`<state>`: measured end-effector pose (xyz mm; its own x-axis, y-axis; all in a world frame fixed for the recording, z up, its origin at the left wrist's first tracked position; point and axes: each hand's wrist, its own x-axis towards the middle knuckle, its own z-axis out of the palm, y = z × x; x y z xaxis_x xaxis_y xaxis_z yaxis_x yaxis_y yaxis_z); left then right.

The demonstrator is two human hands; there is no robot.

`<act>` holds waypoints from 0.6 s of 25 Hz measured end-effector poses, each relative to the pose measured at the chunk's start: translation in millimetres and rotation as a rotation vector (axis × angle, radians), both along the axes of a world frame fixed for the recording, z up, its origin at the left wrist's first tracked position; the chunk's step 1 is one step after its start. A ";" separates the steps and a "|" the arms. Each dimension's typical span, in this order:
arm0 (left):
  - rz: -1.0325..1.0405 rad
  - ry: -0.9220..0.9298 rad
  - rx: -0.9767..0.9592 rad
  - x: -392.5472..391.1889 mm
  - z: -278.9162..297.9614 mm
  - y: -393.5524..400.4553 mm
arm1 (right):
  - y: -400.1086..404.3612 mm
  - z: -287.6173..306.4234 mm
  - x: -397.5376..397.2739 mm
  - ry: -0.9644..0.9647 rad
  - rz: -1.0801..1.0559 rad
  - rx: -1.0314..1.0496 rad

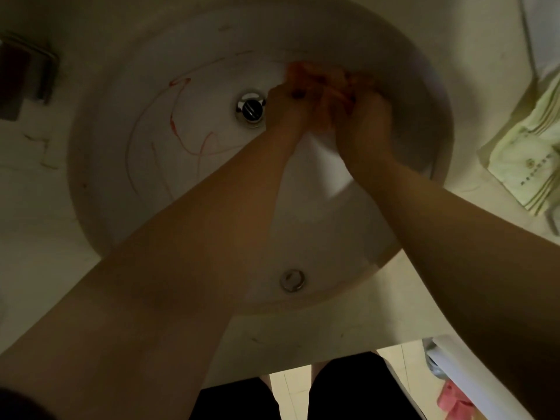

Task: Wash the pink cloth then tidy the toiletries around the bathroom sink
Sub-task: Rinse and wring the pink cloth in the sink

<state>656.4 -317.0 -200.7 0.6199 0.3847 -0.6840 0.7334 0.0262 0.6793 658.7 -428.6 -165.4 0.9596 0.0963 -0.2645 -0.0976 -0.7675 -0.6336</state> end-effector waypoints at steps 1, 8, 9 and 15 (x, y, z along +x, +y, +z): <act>-0.008 0.012 -0.001 -3.4 2.7 -0.3 | -1.7 2.3 -2.9 -0.008 0.003 0.026; 0.138 0.168 -0.055 -67.0 18.2 -38.7 | -25.3 14.9 -44.0 0.146 -0.005 -0.015; 0.142 0.181 -0.059 -72.2 19.9 -41.3 | -27.5 14.2 -49.8 0.141 -0.059 0.046; 0.271 0.188 -0.141 -59.9 19.6 -31.7 | -25.8 1.6 -42.0 0.064 0.033 -0.011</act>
